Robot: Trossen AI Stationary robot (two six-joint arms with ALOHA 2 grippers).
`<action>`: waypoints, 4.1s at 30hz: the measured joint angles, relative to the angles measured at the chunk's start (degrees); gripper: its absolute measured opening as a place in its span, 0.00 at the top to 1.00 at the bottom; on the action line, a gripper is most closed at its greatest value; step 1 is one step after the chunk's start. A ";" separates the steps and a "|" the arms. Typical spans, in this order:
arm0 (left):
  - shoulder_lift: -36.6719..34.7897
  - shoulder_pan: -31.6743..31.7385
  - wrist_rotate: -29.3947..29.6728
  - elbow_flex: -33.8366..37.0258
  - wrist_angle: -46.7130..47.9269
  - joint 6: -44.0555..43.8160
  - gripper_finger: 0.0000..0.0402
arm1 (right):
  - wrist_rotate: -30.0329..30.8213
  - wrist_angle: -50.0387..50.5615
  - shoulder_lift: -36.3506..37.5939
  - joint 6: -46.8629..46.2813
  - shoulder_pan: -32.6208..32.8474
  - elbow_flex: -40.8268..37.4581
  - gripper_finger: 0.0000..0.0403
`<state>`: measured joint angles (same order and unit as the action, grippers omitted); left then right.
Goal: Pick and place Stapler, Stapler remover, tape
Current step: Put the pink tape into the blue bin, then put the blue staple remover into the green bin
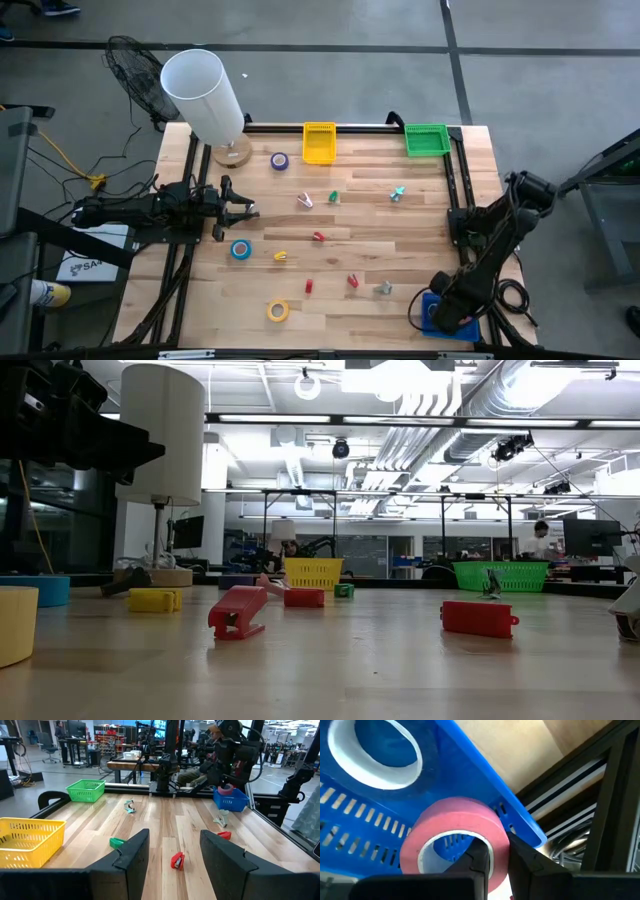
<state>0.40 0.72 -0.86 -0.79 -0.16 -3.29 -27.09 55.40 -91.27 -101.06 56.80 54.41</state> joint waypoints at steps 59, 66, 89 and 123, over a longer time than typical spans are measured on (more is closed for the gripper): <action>0.00 0.00 0.01 0.01 0.01 -0.01 0.57 | 44.02 -2.66 13.71 6.31 -17.40 0.01 0.61; 0.00 0.00 0.02 0.00 0.00 -0.01 0.57 | 49.68 1.85 13.69 11.18 -24.75 0.00 0.64; 0.00 0.00 0.02 0.01 0.02 -0.02 0.57 | 53.81 4.58 13.67 87.35 -50.39 -10.80 0.41; -0.01 0.01 0.02 0.01 0.00 -0.01 0.57 | 38.25 -15.61 13.64 137.56 -79.13 -15.01 0.40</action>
<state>0.40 0.73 -0.84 -0.78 -0.16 -3.30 11.16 39.78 -77.62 36.49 -22.34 39.40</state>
